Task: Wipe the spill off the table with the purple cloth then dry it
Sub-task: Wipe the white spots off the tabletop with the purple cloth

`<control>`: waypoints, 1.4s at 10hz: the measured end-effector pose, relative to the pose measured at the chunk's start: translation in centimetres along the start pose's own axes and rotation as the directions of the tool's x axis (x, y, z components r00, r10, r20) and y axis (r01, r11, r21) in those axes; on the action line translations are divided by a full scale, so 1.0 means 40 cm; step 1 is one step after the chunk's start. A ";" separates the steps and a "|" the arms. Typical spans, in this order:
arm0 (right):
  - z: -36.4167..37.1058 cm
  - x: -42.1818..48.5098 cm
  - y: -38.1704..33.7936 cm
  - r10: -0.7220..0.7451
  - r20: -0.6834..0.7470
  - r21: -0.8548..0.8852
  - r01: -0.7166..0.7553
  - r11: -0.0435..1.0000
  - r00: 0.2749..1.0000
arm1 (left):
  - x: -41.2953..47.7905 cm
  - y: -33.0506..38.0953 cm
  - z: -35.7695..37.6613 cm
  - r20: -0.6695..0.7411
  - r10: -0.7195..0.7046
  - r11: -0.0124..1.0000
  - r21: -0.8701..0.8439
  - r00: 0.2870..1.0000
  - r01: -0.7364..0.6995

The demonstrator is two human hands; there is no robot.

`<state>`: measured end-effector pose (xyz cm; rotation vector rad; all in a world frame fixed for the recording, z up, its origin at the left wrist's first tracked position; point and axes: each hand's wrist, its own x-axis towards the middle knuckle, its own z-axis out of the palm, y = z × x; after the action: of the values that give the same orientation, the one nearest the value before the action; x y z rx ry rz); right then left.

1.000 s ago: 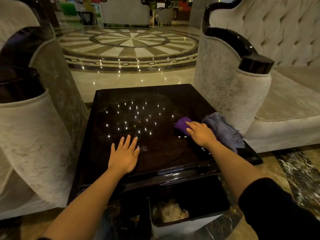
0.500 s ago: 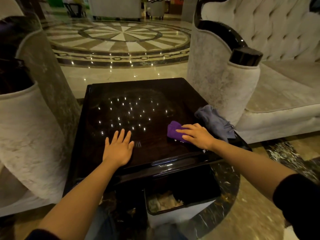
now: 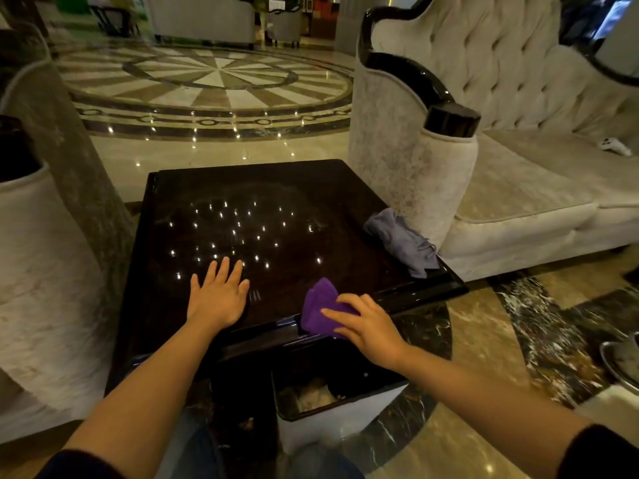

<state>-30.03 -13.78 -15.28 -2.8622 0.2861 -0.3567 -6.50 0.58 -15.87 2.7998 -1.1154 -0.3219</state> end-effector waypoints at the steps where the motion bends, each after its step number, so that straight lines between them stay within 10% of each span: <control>1: 0.012 -0.014 -0.004 -0.059 0.005 -0.103 0.059 0.993 0.998 | -0.003 0.002 -0.005 0.004 0.003 1.000 0.001 1.000 -0.003; 9: 0.015 -0.011 0.012 0.085 0.236 -0.280 -0.016 0.960 0.968 | 0.000 0.004 0.000 -0.015 0.008 1.000 -0.013 1.000 -0.009; 14: 0.007 0.059 -0.023 0.230 0.119 -0.198 -0.204 0.959 0.966 | 0.024 0.005 -0.030 -0.011 -0.008 1.000 -0.018 1.000 0.008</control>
<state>-27.57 -13.38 -14.81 -2.9756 0.6317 -0.0890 -5.68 -0.19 -14.80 2.7879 -1.0940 -0.3156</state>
